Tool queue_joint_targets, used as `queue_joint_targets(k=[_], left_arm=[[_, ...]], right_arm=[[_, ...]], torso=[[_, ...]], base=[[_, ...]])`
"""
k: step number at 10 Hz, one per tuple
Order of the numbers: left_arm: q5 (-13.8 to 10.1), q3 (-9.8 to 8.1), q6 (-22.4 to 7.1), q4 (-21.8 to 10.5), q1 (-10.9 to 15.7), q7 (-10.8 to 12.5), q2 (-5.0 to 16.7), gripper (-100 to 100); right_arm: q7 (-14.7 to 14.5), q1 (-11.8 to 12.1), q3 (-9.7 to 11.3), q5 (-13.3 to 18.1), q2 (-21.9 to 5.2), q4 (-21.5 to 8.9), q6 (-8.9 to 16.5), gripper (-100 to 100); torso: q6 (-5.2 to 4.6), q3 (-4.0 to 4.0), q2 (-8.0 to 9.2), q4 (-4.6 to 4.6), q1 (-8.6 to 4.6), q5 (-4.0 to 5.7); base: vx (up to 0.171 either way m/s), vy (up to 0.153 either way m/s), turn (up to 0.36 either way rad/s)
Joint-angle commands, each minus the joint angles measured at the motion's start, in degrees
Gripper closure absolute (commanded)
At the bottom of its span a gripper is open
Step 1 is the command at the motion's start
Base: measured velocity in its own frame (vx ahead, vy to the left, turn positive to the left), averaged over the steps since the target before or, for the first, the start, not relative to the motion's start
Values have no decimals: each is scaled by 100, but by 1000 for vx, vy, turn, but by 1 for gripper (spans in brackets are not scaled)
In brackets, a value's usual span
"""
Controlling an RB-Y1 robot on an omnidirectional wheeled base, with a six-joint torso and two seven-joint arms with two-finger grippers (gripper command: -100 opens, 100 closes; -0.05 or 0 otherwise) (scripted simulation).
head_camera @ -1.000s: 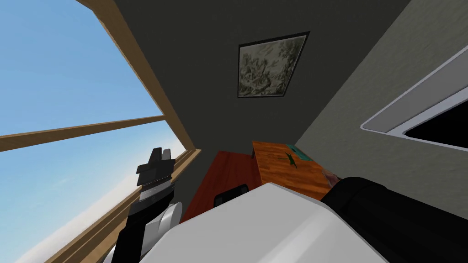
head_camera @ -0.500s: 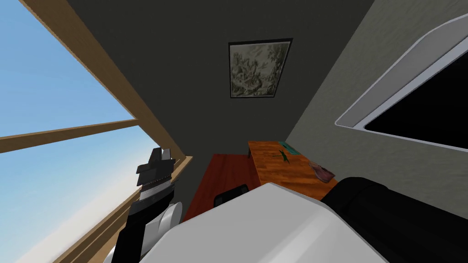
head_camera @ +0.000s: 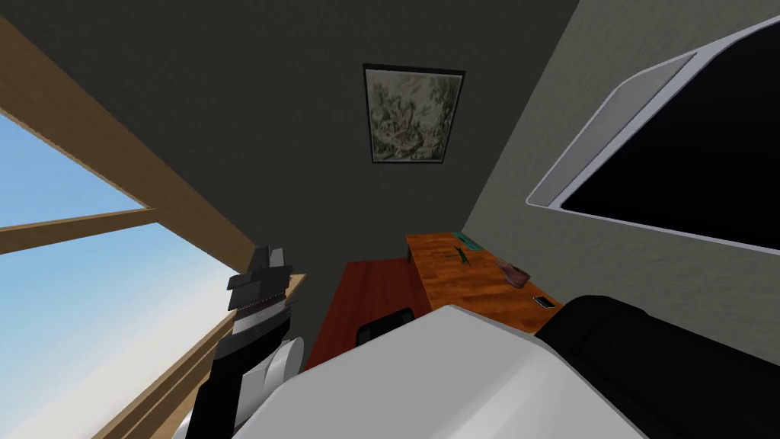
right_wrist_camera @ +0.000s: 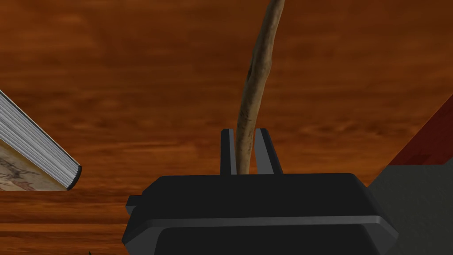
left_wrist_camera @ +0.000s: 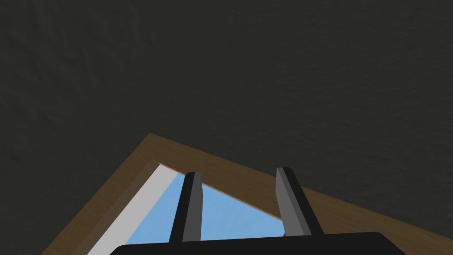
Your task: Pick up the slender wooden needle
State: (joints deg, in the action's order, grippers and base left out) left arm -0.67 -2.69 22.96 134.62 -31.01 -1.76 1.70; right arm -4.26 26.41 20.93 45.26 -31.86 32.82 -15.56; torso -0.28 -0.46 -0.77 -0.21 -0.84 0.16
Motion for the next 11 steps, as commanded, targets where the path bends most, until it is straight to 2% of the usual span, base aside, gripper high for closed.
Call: queue_joint_targets(k=[1, 2, 3, 5, 7, 8, 9, 11], left_arm=[[0, 0, 0, 0, 0, 0, 0, 0], [0, 1, 0, 0, 2, 0, 0, 0], [0, 1, 0, 0, 3, 0, 0, 0], [0, 0, 0, 0, 0, 0, 0, 0], [0, 1, 0, 0, 3, 0, 0, 0], [0, 1, -1, 0, 3, 0, 0, 0], [0, 0, 0, 0, 1, 0, 0, 0], [0, 1, 0, 0, 2, 0, 0, 0]], right_arm=[[-27, -38, -57, 286, 22, -77, -66, 100], [-27, -38, -57, 461, 22, -77, -66, 100], [79, -180, -216, 636, -64, -242, -324, 100], [79, -180, -216, 980, -64, -242, -324, 100], [79, -180, -216, 1246, -64, -242, -324, 100], [185, -322, -374, 1453, -149, -407, -582, 100], [185, -322, -374, 1578, -149, -407, -582, 100], [185, -322, -374, 1924, -149, -407, -582, 100]], torso=[[0, 0, 0, 0, 0, 0], [6, 7, 12, 3, 1, 0], [9, 18, 30, 8, -5, -1], [2, -4, -7, -1, -1, -1], [5, 20, 37, 7, -9, -1], [7, 28, 50, 10, -13, 0], [-3, 15, 28, 4, -9, -1], [13, 6, 9, 5, 2, -1]], base=[[80, 24, -205], [19, 13, -7], [132, 27, -273], [106, 18, -327], [-12, 5, -41], [66, 15, -368], [118, 55, -564], [59, 31, -39]])
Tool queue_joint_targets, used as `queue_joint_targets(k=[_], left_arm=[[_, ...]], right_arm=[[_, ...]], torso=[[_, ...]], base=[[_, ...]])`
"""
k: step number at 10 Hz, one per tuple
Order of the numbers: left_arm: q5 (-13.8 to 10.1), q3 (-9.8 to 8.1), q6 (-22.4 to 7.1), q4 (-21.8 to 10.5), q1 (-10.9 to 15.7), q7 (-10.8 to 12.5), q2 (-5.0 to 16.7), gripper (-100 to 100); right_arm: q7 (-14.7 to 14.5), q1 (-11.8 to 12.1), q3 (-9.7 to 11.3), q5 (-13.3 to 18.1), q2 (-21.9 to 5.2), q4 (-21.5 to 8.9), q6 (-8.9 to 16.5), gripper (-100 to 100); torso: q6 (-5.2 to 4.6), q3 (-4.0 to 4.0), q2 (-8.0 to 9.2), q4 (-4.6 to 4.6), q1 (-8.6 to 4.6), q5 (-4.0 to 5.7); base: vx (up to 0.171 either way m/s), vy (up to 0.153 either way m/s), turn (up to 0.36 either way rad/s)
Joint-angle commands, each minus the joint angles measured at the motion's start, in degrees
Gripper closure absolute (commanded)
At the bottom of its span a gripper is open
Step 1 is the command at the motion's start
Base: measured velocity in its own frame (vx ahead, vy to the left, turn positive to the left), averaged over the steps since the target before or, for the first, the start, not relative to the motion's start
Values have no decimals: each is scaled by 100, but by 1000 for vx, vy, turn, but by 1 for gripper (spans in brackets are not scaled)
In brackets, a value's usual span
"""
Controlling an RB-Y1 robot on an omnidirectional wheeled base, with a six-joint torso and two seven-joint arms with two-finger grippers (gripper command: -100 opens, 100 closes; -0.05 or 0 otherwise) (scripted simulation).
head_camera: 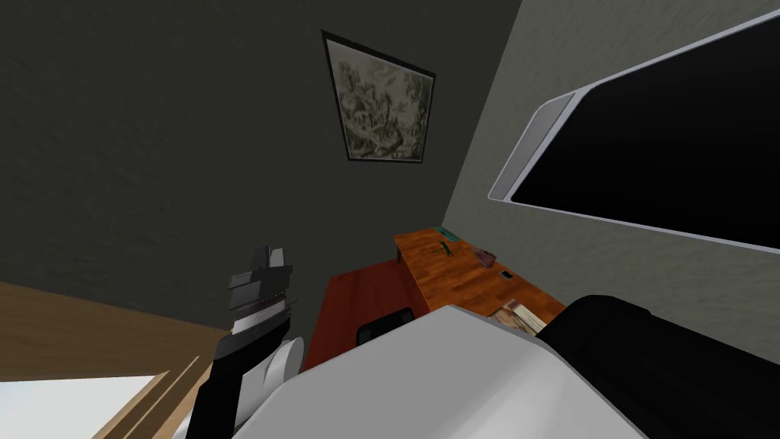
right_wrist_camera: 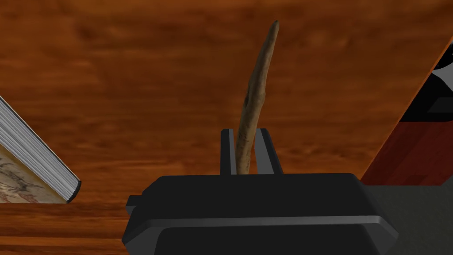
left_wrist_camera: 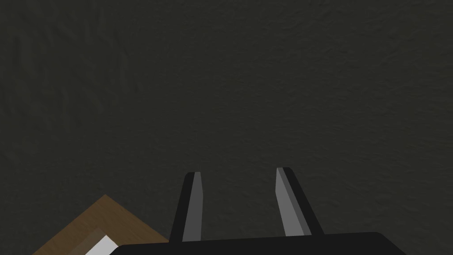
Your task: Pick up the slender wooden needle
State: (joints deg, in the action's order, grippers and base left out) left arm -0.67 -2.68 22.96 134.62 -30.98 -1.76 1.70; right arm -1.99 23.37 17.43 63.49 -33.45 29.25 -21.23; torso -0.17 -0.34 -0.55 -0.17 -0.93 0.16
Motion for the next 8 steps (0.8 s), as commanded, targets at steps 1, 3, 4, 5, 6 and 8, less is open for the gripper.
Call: queue_joint_targets(k=[1, 3, 4, 5, 6, 8], left_arm=[[0, 0, 0, 0, 0, 0, 0, 0], [0, -1, 0, 0, -2, 0, 0, 0], [0, -1, 0, 0, -2, 0, 0, 0], [0, 0, 0, 0, -1, 0, 0, 0], [0, 0, 0, 0, 0, 0, 0, 0], [0, 0, 0, 0, 1, 0, 0, 0]], right_arm=[[-41, -18, -24, 179, 11, -50, -15, 100], [65, -160, -183, 507, -75, -215, -272, 100], [65, -160, -183, 682, -75, -215, -272, 100], [65, -160, -183, 838, -75, -215, -272, 100], [65, -160, -183, 935, -75, -215, -272, 100], [17, -180, -209, 854, -62, -267, -293, 0]], torso=[[0, 0, 0, 0, 0, 0], [-6, -7, -12, -4, 4, 0], [-9, -13, -18, -9, 16, 0], [-5, -7, -8, -6, 11, 0], [2, 1, 4, -1, -2, 0], [5, 9, 16, 3, -14, 4]], base=[[8, -1, 0], [110, 50, -370], [65, 44, -258], [21, 16, -52], [-5, -5, 26], [0, 0, 0]])
